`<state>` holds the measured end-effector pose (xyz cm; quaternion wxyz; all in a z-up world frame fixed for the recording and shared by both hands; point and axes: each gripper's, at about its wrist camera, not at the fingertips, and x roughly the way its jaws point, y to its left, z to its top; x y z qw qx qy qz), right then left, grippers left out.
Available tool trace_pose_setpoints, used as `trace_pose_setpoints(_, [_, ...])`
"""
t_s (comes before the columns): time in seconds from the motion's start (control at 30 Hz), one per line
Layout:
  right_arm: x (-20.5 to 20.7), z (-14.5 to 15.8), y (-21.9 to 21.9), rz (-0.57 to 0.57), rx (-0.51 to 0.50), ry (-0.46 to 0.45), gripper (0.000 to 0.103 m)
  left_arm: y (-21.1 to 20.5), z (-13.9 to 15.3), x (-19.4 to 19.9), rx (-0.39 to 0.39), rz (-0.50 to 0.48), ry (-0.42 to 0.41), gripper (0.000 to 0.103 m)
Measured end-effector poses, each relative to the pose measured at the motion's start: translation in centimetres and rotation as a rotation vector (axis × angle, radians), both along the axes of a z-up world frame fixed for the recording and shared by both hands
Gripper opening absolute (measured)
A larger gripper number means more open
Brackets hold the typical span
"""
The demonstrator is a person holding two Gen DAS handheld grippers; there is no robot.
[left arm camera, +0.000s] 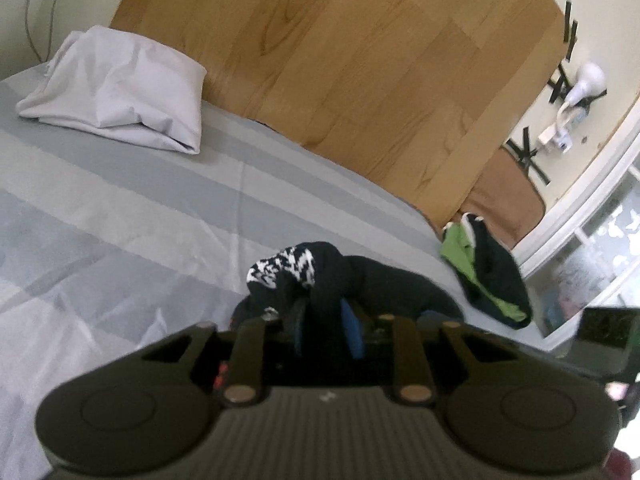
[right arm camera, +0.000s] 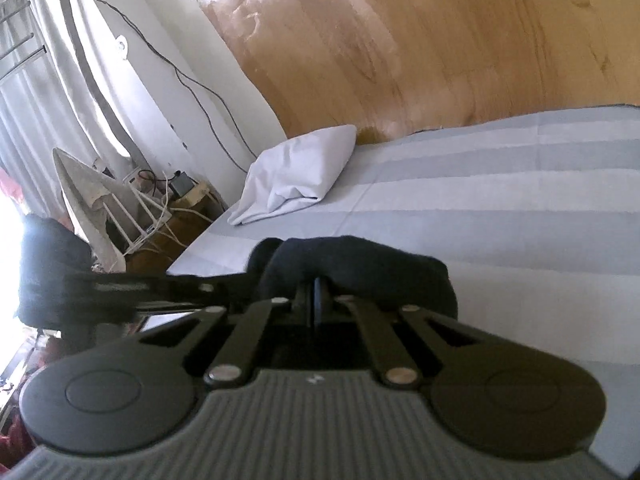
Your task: Fold small clothes
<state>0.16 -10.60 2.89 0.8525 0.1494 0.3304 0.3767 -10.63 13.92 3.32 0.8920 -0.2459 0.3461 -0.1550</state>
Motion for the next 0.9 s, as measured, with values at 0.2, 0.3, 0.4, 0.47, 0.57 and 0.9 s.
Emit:
trace_pose_setpoints(0.2, [-0.2, -0.5, -0.4, -0.014, 0.047, -0.015, 0.003, -0.8, 1.7, -5.2, 0.038, -0.091, -0.08, 0.04])
trace_pose_setpoints(0.3, [-0.3, -0.5, -0.7, -0.018, 0.063, -0.013, 0.003, -2.6, 1.2, -6.5, 0.117, -0.12, -0.073, 0.04])
trace_pose_setpoints(0.4, [-0.4, -0.4, -0.7, -0.022, 0.065, -0.019, 0.003, -3.7, -0.1, -6.2, 0.185, -0.118, -0.017, 0.025])
trace_pose_setpoints(0.47, [-0.4, -0.4, -0.8, -0.023, 0.068, -0.018, 0.003, -3.5, -0.9, -6.2, 0.198, -0.12, 0.028, 0.007])
trace_pose_setpoints(0.57, [-0.6, -0.5, -0.7, -0.018, 0.065, -0.029, 0.003, -1.4, -1.5, -7.5, 0.158, -0.07, 0.033, 0.007])
trace_pose_setpoints(0.9, [-3.2, 2.3, -1.7, 0.0, 0.107, -0.11, 0.07, 1.3, 0.2, -8.2, 0.066, -0.025, -0.022, 0.041])
